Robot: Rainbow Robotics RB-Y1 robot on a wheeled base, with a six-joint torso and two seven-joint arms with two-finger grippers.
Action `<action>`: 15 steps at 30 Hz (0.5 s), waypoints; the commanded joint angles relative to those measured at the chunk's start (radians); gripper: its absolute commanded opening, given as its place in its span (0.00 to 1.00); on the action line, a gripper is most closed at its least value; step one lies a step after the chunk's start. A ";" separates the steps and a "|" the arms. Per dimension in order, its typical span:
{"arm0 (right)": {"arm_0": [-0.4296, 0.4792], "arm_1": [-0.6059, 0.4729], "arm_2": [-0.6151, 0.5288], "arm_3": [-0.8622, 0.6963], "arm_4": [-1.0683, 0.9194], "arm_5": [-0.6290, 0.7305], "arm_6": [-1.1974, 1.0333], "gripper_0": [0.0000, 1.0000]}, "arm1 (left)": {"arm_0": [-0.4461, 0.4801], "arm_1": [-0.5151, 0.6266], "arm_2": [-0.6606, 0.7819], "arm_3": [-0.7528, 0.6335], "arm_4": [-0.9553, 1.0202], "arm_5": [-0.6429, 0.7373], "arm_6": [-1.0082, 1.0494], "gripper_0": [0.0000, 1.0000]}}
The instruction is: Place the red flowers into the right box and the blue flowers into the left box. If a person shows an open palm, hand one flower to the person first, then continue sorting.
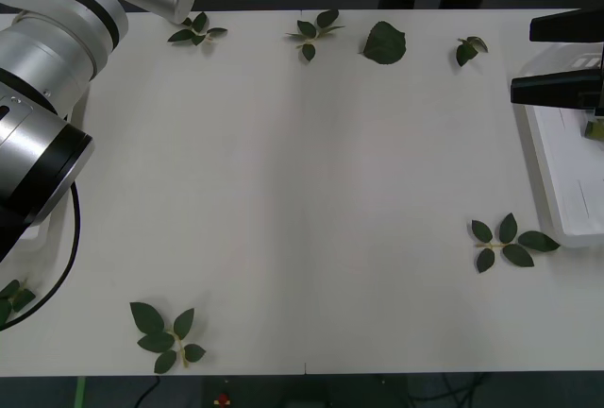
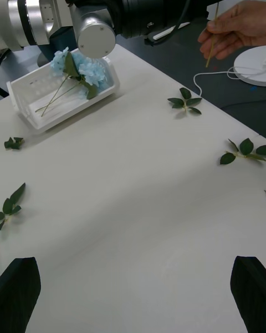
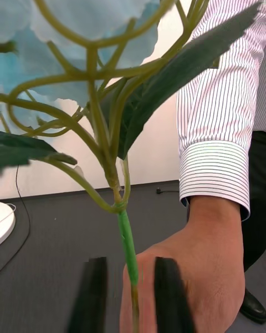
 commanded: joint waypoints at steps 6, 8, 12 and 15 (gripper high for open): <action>0.010 -0.052 -0.030 -0.032 -0.021 0.005 0.025 1.00 | -0.075 -0.015 -0.015 -0.006 -0.010 -0.014 -0.068 1.00; 0.008 -0.053 -0.030 -0.032 -0.021 0.005 0.024 1.00 | -0.075 -0.015 -0.015 -0.006 -0.010 -0.014 -0.068 1.00; 0.010 -0.053 -0.030 -0.030 -0.021 0.005 0.025 1.00 | -0.075 -0.015 -0.015 -0.006 -0.010 -0.014 -0.068 1.00; 0.010 -0.053 -0.030 -0.030 -0.021 0.005 0.025 1.00 | -0.075 -0.015 -0.015 -0.006 -0.010 -0.014 -0.068 1.00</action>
